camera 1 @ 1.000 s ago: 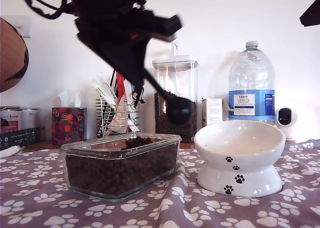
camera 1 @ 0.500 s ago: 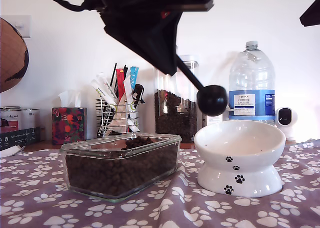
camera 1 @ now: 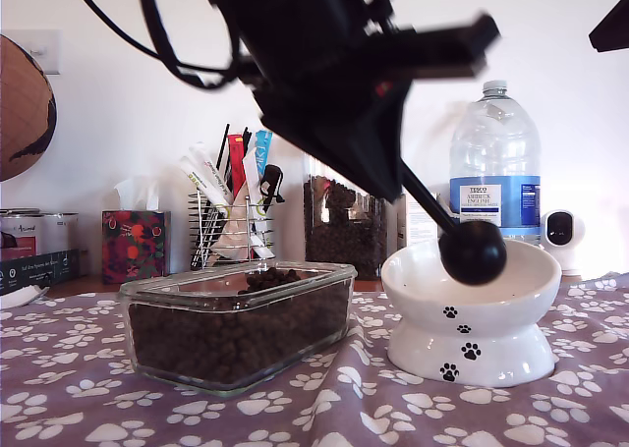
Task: Measure one spoon of cat food and pour it into the food bowl
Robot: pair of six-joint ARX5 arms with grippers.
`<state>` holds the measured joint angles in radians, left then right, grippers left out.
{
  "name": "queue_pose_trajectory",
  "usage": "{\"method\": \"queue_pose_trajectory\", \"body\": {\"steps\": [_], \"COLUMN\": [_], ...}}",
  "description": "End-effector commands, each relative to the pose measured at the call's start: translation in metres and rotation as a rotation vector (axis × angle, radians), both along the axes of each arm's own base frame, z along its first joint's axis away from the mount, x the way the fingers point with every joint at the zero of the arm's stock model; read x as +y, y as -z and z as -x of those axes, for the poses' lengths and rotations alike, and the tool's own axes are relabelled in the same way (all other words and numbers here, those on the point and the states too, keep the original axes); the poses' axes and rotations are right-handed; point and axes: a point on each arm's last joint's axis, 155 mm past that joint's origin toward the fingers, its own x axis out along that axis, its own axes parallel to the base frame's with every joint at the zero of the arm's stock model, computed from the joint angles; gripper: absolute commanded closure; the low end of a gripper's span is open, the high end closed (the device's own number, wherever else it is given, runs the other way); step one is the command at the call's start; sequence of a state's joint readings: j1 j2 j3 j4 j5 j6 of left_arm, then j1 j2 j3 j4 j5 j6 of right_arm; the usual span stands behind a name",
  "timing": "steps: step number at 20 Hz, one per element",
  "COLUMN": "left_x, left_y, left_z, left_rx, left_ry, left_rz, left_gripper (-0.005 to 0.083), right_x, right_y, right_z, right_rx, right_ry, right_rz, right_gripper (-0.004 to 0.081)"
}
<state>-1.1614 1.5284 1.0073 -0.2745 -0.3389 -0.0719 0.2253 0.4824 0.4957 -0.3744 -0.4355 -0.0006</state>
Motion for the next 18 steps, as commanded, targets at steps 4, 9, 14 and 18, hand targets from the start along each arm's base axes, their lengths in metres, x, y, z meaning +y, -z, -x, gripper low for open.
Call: {"method": "queue_pose_trajectory", "body": {"steps": [4, 9, 14, 18], "left_x": [-0.002, 0.002, 0.004, 0.002], "left_y": [0.016, 0.022, 0.028, 0.026], "left_z": [-0.001, -0.006, -0.004, -0.002], "left_rx": [0.091, 0.239, 0.39, 0.493], "left_ry": [-0.007, -0.062, -0.1, -0.115], "left_rz": [0.031, 0.118, 0.192, 0.254], "left_gripper": [0.0795, 0.0795, 0.0795, 0.0795], "right_x": [0.002, 0.002, 0.002, 0.002], "right_y": [-0.005, -0.005, -0.006, -0.006], "right_z": [0.0, 0.0, 0.0, 0.0], "right_rx": [-0.013, -0.013, -0.014, -0.014], "right_ry": [-0.009, -0.009, -0.009, -0.009], "right_rz": [-0.003, -0.003, -0.003, -0.003], "right_gripper": [0.078, 0.078, 0.078, 0.078]}}
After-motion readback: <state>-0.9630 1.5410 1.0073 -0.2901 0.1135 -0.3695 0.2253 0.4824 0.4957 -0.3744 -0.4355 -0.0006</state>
